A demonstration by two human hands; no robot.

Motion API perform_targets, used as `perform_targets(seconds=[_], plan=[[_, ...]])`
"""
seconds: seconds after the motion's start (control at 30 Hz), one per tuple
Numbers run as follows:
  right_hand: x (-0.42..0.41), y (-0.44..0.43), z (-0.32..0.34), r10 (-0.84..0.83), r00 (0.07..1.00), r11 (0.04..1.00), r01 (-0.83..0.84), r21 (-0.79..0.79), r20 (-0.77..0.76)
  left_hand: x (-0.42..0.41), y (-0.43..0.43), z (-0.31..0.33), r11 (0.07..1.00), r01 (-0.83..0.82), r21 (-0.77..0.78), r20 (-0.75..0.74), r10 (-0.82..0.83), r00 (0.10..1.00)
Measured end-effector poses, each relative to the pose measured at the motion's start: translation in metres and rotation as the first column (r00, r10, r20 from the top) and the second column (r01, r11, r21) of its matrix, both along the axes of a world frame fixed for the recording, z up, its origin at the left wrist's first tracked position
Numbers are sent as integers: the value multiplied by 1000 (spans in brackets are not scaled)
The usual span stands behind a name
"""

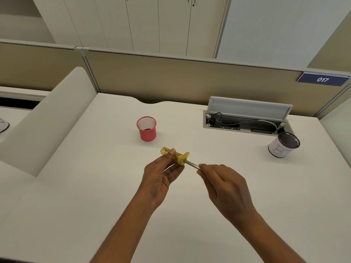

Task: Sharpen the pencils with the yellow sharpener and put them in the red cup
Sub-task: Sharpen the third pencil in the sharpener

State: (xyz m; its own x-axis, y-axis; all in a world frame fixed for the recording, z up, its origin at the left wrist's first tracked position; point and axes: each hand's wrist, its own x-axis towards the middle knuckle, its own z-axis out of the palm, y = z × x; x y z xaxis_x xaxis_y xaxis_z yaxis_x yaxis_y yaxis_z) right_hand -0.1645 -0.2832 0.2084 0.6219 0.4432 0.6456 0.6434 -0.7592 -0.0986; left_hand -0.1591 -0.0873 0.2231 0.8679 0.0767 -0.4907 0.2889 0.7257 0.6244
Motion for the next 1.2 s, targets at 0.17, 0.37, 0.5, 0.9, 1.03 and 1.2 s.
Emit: perform_targets(seconds=[0.17, 0.37, 0.5, 0.9, 1.03, 1.2], plan=[[3, -4, -7, 20, 997, 998, -16, -57, 78, -2, 4, 2, 1000, 3, -21, -17, -3, 1000], [3, -1, -7, 28, 999, 1000, -28, 0, 34, -4, 5, 2, 999, 10, -38, -39, -11, 999], [4, 4, 1, 16, 1000, 1000, -16, -16, 26, -6, 3, -1, 998, 2, -69, -61, -6, 998], [5, 10, 12, -11, 998, 954, 28, -299, 59, -7, 3, 1, 989, 23, -145, -86, -35, 996], [6, 13, 15, -20, 999, 946, 33, -322, 44, -7, 2, -1, 990, 44, -136, -88, -56, 995], [5, 17, 12, -44, 999, 964, 39, -265, -13, -6, 3, -1, 996, 50, -75, -52, -54, 997]])
